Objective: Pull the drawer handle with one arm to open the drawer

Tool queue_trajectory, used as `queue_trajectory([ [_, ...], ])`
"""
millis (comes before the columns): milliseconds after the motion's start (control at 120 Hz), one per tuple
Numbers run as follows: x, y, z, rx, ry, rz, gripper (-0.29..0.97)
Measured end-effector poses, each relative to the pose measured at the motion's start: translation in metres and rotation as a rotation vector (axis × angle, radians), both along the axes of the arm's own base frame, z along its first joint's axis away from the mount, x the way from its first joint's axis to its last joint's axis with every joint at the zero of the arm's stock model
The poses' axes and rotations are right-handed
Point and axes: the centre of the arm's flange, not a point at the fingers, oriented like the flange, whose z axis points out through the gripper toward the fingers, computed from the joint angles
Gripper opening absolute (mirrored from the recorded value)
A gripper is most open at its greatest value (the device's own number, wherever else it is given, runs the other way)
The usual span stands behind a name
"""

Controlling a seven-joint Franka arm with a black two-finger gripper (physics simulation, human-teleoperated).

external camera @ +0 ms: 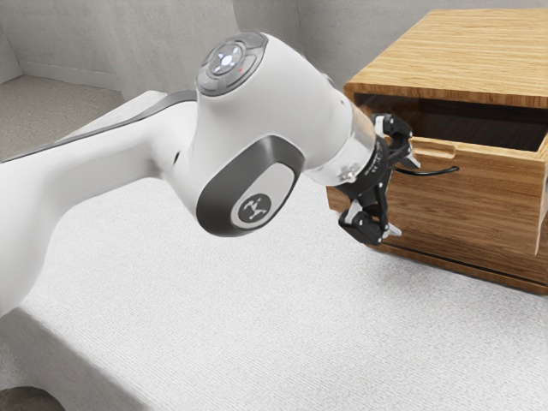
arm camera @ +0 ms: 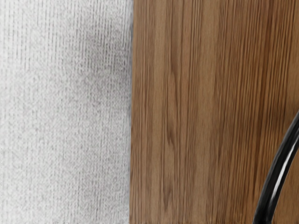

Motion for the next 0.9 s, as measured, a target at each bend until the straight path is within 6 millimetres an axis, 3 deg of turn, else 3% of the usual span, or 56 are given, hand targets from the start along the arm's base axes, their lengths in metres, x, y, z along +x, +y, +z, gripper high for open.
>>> queue_trajectory([
  [375,-0.035,-0.002,-0.002,-0.016,-0.017,-0.010,0.68],
  [742,-0.089,-0.003,0.004,-0.032,-0.036,-0.020,0.68],
  [833,-0.101,-0.010,0.021,-0.042,-0.032,-0.026,0.68],
  [900,-0.113,-0.027,0.057,-0.053,0.028,-0.046,0.68],
])
